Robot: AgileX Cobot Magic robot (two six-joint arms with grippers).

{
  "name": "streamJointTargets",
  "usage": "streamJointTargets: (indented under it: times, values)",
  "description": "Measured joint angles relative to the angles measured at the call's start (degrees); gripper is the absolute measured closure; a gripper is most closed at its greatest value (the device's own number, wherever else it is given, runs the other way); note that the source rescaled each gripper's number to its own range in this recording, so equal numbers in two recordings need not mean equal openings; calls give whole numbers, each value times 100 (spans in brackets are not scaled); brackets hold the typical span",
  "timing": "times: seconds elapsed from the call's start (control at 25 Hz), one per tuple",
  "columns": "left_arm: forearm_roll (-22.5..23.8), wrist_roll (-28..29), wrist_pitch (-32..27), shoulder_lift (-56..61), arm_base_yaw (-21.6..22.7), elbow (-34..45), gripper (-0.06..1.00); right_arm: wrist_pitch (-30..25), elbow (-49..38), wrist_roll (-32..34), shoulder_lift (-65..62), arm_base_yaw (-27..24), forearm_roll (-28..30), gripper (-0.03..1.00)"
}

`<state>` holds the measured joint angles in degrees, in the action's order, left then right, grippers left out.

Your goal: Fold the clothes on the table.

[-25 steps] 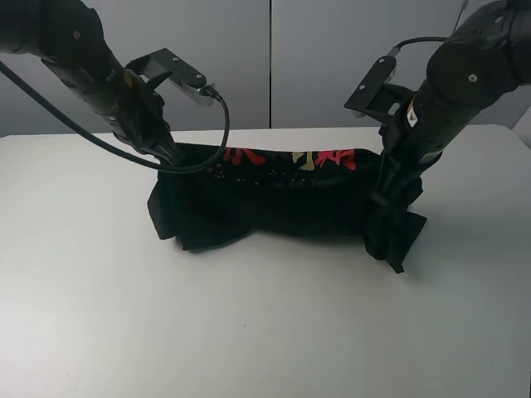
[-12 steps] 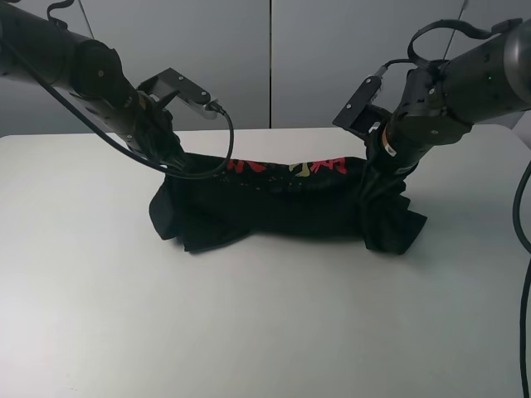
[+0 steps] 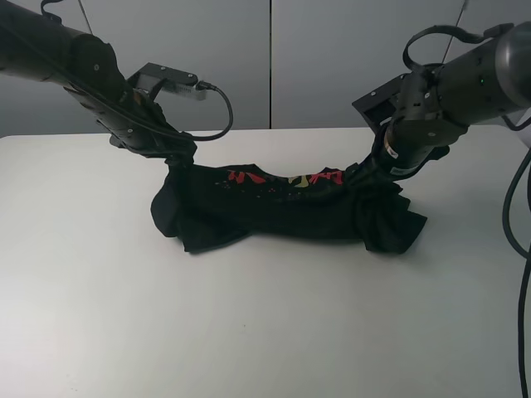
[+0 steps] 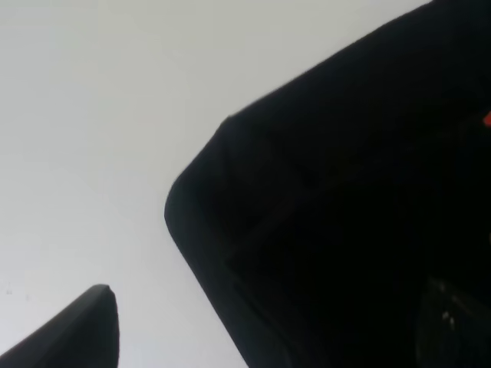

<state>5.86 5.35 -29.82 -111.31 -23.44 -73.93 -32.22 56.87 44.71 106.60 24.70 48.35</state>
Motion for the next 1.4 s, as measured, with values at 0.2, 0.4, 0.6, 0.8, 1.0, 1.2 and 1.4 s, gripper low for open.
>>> streamJointTargets:
  times: [0.2, 0.4, 0.6, 0.8, 1.0, 1.2, 1.4]
  values:
    - [-114, 304, -1129, -96, 0, -647, -6, -449, 554, -2082, 4, -483, -2729, -3]
    - [-586, 299, -1714, -457, 199, -981, -6, -1298, 1077, -2877, 4, -549, -3556, -3]
    - [-902, 97, -1796, -1005, 354, -993, -6, -1536, 1260, -3067, 4, -558, -3794, -3]
    - [-985, 74, -1822, -1321, 368, -993, -6, -1666, 1265, -3111, 4, -558, -3888, -3]
    - [-1029, 133, -1888, -1495, 549, -1033, -5, -1814, 1265, -3124, 4, -561, -4033, -3]
    - [-1029, 145, -1921, -1508, 664, -1056, -5, -1839, 1309, -3231, 84, -836, -4538, -3]
    - [-1029, 145, -1910, -1508, 664, -1056, -5, -1673, 1465, -3738, 382, -1085, -5261, -3]
